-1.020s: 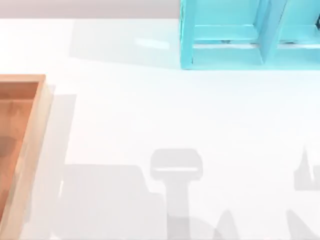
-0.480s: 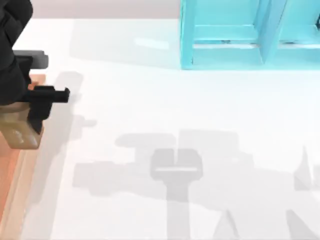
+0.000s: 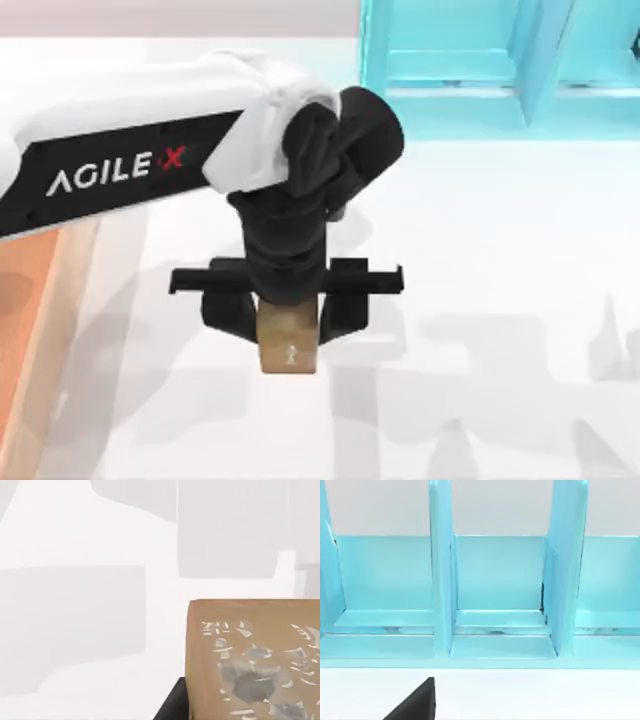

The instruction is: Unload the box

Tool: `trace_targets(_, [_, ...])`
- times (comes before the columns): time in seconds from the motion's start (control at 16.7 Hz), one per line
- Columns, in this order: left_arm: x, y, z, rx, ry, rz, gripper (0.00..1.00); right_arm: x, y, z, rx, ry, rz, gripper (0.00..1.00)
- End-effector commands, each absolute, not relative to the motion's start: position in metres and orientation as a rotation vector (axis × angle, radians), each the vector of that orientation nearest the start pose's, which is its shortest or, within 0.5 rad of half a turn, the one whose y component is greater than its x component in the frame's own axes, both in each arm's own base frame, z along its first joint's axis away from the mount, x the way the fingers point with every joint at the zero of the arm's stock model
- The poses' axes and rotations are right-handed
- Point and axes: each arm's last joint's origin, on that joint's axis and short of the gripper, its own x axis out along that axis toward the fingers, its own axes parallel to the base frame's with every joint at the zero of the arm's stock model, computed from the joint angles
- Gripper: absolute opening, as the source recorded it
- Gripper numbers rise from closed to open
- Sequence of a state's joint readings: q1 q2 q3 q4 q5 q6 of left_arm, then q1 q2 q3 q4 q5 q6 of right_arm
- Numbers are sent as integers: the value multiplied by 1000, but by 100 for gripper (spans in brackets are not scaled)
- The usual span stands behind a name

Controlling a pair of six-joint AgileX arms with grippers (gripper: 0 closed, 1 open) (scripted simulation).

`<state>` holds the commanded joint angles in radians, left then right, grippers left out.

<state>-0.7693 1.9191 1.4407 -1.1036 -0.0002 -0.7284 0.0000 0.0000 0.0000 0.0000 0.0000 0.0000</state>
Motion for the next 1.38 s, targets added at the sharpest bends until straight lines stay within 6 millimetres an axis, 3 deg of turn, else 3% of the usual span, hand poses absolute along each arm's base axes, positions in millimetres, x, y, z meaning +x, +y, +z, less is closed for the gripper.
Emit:
trace_targets(0.18, [244,-270,182,27,1569,-27,0,106,-1,160,0,0,0,100])
trace_targets(0.54, [244,-270,181,26,1570,-26,0,106,-1,160,0,0,0,100])
trace_targets(0.9, [243,-271,141,23,1564,-31,0,106,-1,160,0,0,0,100])
trace_targets(1.14, [243,-271,137,27,1569,-27,0,106,-1,160,0,0,0,100])
trace_targets(1.38, [243,-271,137,27,1569,-27,30,106,-1,160,0,0,0,100])
